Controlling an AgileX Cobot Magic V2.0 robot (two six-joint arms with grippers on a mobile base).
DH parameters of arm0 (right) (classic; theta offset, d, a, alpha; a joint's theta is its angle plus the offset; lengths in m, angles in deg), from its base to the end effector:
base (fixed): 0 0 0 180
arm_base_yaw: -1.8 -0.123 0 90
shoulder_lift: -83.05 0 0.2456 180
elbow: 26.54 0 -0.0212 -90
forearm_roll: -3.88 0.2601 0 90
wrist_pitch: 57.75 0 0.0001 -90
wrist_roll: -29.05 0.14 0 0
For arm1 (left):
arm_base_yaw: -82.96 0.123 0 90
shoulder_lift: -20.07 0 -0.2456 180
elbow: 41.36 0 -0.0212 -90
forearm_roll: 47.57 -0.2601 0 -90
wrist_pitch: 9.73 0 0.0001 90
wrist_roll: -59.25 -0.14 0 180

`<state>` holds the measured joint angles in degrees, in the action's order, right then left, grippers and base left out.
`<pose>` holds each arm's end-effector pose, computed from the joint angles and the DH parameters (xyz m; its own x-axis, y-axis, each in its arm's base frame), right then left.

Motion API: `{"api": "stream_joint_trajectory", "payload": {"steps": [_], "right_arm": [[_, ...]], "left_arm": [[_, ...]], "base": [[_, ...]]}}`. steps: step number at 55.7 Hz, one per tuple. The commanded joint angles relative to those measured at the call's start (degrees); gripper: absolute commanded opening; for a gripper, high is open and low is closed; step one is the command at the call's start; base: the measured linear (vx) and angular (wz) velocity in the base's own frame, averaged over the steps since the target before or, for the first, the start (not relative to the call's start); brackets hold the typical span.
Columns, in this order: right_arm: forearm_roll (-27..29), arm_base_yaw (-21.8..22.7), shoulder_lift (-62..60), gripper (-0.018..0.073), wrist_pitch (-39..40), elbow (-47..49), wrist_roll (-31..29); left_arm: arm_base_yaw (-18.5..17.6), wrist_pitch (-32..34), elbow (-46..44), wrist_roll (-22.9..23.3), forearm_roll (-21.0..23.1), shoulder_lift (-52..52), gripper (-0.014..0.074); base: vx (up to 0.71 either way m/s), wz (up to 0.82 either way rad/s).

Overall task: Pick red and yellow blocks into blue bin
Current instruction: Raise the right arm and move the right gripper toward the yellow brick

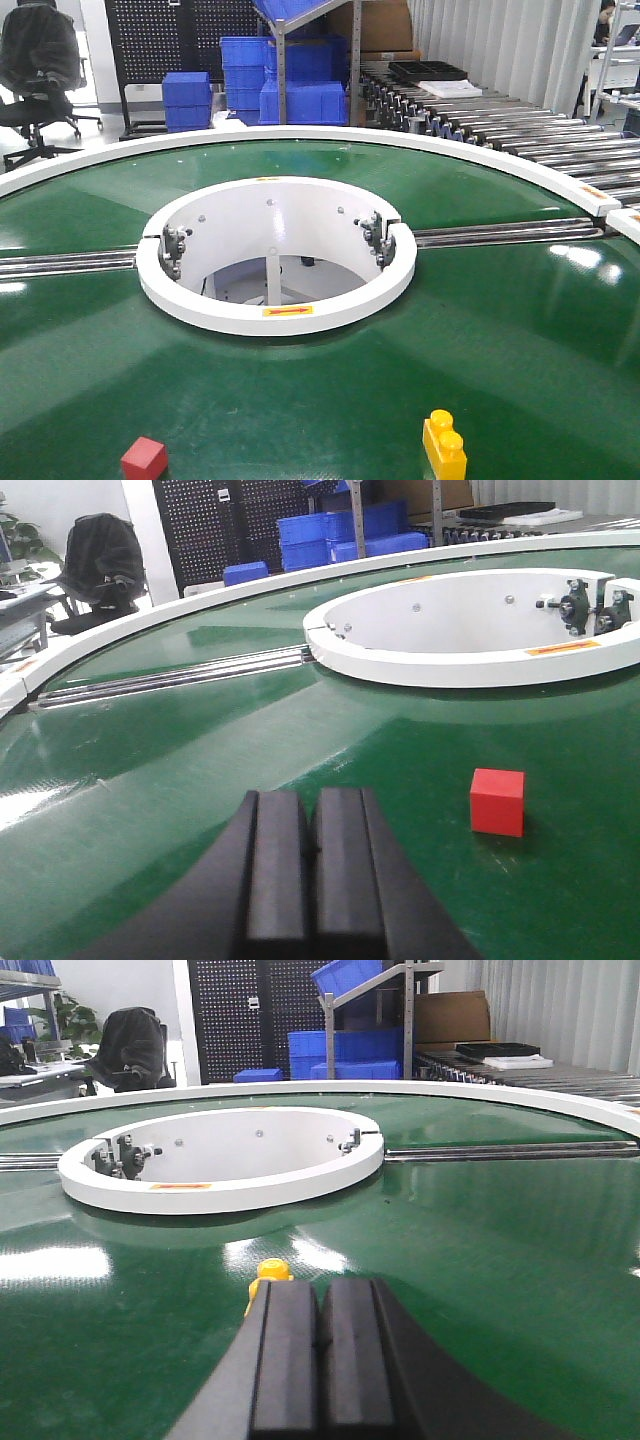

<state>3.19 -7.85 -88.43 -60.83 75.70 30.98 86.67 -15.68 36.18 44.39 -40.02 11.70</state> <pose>0.1531 0.0259 0.1989 0.0074 0.0232 -0.9997 -0.1672 0.9857 0.0217 0.1547 0.0081 0.1939 -0.0378 0.1257 -0.9913 -0.0467 0.9907 0.1274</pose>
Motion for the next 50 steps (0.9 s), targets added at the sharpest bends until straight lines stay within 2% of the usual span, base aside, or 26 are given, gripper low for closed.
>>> {"api": "stream_joint_trajectory", "payload": {"steps": [1,36,45,50], "right_arm": [[-0.37,0.37,-0.62,-0.001,4.67,-0.35,-0.33],[-0.37,0.37,-0.62,-0.001,4.67,-0.35,-0.33],[-0.37,0.37,-0.62,-0.001,7.75,-0.35,-0.33],[-0.3,0.37,-0.62,-0.001,12.45,-0.35,-0.28]], "left_arm": [[-0.09,4.98,-1.05,0.52,0.25,0.39,0.0002],[-0.09,5.33,-1.05,0.52,0.32,0.39,0.0002],[-0.09,12.5,-1.1,0.52,2.8,0.39,0.0002],[-0.09,20.24,-1.7,0.6,2.8,0.39,0.0002]], "base": [[0.0,0.0],[0.0,0.0],[0.0,0.0],[0.0,0.0]]}}
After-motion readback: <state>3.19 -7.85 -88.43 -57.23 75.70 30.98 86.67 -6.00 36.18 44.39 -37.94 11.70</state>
